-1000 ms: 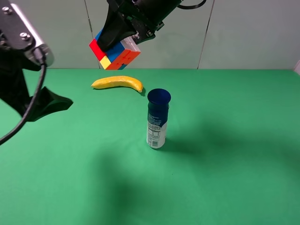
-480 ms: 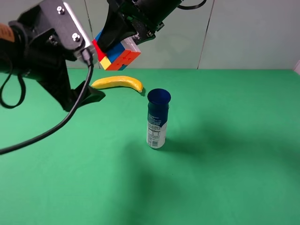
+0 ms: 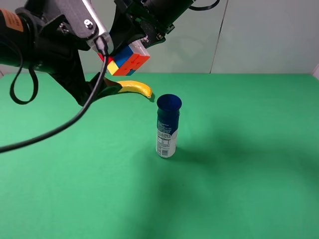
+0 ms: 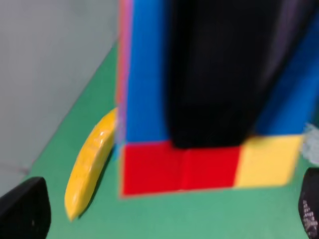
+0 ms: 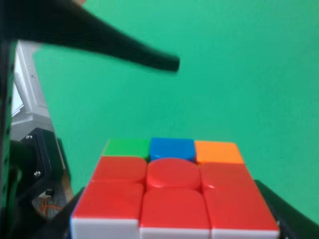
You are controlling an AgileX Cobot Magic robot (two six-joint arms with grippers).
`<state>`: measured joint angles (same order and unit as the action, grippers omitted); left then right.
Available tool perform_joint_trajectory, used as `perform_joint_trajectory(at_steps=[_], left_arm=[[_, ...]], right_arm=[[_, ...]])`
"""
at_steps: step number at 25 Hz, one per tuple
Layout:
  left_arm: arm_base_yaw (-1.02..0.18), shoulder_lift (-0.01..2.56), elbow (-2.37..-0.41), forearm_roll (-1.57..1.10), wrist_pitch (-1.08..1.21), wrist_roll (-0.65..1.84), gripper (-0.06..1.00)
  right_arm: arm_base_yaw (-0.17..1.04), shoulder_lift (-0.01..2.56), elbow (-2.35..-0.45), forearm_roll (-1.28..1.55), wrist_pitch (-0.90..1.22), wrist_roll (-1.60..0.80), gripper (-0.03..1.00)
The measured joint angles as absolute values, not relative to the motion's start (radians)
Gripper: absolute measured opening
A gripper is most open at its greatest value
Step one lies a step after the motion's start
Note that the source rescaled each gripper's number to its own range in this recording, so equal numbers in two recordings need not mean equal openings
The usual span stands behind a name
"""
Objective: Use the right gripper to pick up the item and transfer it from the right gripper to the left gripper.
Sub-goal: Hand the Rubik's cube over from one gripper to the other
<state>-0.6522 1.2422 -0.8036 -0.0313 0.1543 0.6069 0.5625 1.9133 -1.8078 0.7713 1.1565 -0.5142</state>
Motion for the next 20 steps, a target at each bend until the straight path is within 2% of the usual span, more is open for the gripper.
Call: perform_joint_trajectory(at_steps=[4, 13, 17, 20], left_arm=[[-0.689, 1.273, -0.804, -0.031, 0.107, 0.622, 0.99], [-0.689, 1.353, -0.804, -0.031, -0.016, 0.622, 0.97], [-0.69, 1.363, -0.804, -0.031, -0.057, 0.622, 0.9], [-0.69, 1.363, -0.804, -0.031, -0.075, 0.622, 0.78]], right_arm=[[0.562, 1.917, -1.808, 0.794, 1.158, -0.514, 0.06], [0.562, 1.919, -1.808, 0.81, 1.183, -0.517, 0.06], [0.562, 1.92, -1.808, 0.81, 1.183, -0.517, 0.06], [0.562, 1.92, -1.808, 0.814, 1.183, -0.517, 0.06]])
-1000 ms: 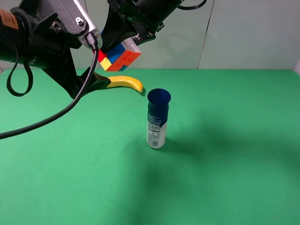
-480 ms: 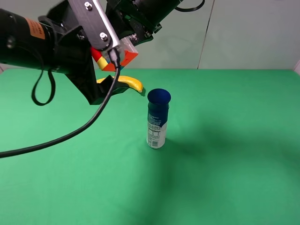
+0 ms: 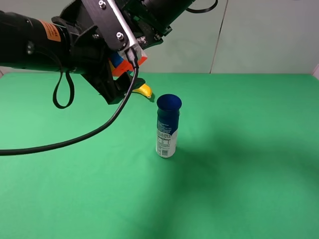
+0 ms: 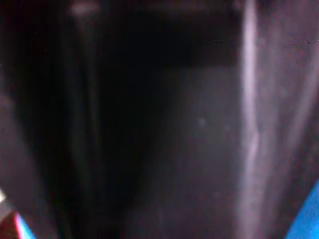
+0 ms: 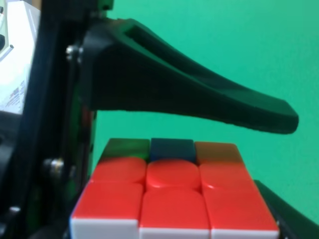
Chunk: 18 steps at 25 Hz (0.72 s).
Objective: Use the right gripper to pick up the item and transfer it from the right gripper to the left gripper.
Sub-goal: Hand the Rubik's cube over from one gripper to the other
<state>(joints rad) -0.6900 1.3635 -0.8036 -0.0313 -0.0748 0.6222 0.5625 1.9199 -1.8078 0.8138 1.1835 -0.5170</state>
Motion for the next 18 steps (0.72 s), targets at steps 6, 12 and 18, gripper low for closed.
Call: perform_joint_trajectory(at_steps=[6, 12, 18], left_arm=[[-0.69, 1.363, -0.804, -0.031, -0.077, 0.622, 0.49], [-0.69, 1.363, -0.804, -0.031, -0.08, 0.624, 0.02], [-0.69, 1.363, -0.804, -0.031, -0.078, 0.624, 0.02]], right_arm=[[0.562, 1.92, -1.808, 0.817, 1.183, -0.517, 0.06], [0.562, 1.92, -1.809, 0.82, 1.182, -0.507, 0.06], [0.562, 1.923, -1.809, 0.821, 1.183, -0.507, 0.06]])
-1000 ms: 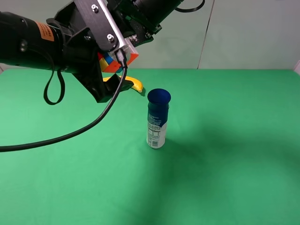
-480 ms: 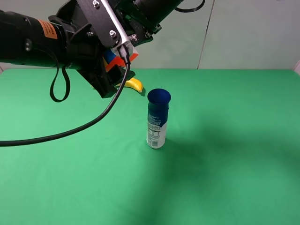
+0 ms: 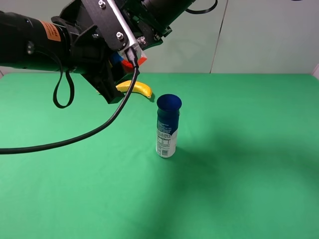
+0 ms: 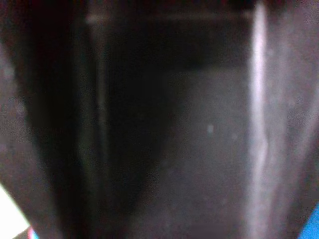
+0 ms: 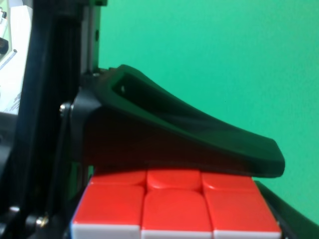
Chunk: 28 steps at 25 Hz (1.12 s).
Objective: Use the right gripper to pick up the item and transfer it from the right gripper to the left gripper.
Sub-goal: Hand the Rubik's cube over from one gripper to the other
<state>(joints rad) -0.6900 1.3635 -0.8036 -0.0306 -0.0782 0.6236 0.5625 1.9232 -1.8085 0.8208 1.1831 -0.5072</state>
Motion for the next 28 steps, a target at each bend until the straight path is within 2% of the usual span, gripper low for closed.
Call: perform_joint_trajectory(at_steps=[7, 8, 9, 10, 11, 12, 13, 17, 28], left_arm=[[-0.69, 1.363, -0.804, -0.031, -0.078, 0.624, 0.02], [-0.69, 1.363, -0.804, -0.031, -0.078, 0.624, 0.02], [-0.69, 1.363, -0.804, -0.031, -0.077, 0.624, 0.0], [-0.69, 1.363, -0.804, -0.031, -0.076, 0.624, 0.0], [-0.69, 1.363, -0.804, -0.031, -0.076, 0.624, 0.0], [-0.69, 1.363, -0.804, -0.031, -0.076, 0.624, 0.0], [-0.69, 1.363, -0.804, -0.031, -0.075, 0.624, 0.0], [-0.69, 1.363, -0.804, -0.031, -0.074, 0.624, 0.0], [-0.693, 1.364, -0.804, -0.031, -0.077, 0.624, 0.0]], right_arm=[[0.562, 1.923, -1.809, 0.821, 1.183, -0.507, 0.06], [0.562, 1.923, -1.809, 0.821, 1.183, -0.501, 0.1], [0.562, 1.923, -1.809, 0.816, 1.181, -0.497, 0.28], [0.562, 1.923, -1.809, 0.797, 1.172, -0.487, 0.52], [0.562, 1.923, -1.81, 0.785, 1.166, -0.479, 0.71], [0.562, 1.923, -1.81, 0.774, 1.16, -0.475, 0.81], [0.562, 1.923, -1.81, 0.769, 1.159, -0.472, 0.88], [0.561, 1.923, -1.811, 0.765, 1.157, -0.472, 0.95], [0.536, 1.911, -1.811, 0.761, 1.189, -0.47, 0.99]])
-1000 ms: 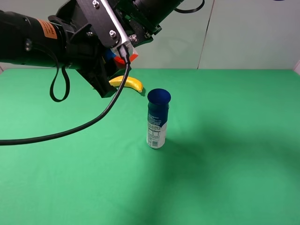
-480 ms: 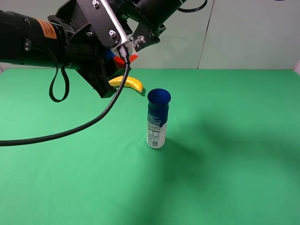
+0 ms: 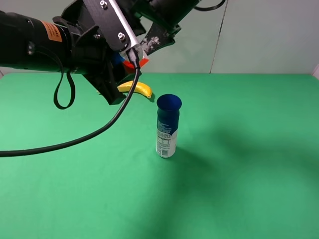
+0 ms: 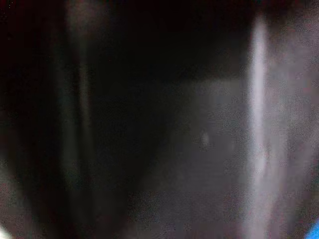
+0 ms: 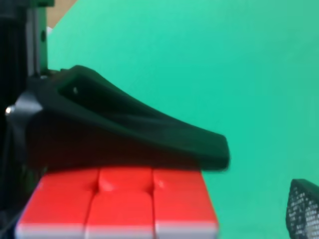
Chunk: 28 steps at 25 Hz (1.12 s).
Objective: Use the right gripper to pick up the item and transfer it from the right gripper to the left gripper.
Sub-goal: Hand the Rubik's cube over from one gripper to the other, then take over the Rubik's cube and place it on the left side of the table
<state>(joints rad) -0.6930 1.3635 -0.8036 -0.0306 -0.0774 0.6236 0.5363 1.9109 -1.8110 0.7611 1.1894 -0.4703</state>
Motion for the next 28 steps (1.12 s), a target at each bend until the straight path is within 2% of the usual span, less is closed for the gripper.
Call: perform_joint_trajectory(at_steps=[9, 17, 28], left_arm=[[-0.693, 1.364, -0.804, -0.031, -0.076, 0.624, 0.0], [-0.698, 1.364, -0.804, -0.031, -0.071, 0.598, 0.0], [-0.798, 1.363, -0.804, -0.04, 0.021, 0.562, 0.0]], right_arm=[[0.445, 1.81, -1.812, 0.701, 1.212, -0.47, 1.0], [0.443, 1.772, -1.812, 0.573, 1.216, -0.47, 1.0], [0.443, 1.693, -1.812, 0.294, 1.218, -0.407, 1.0]])
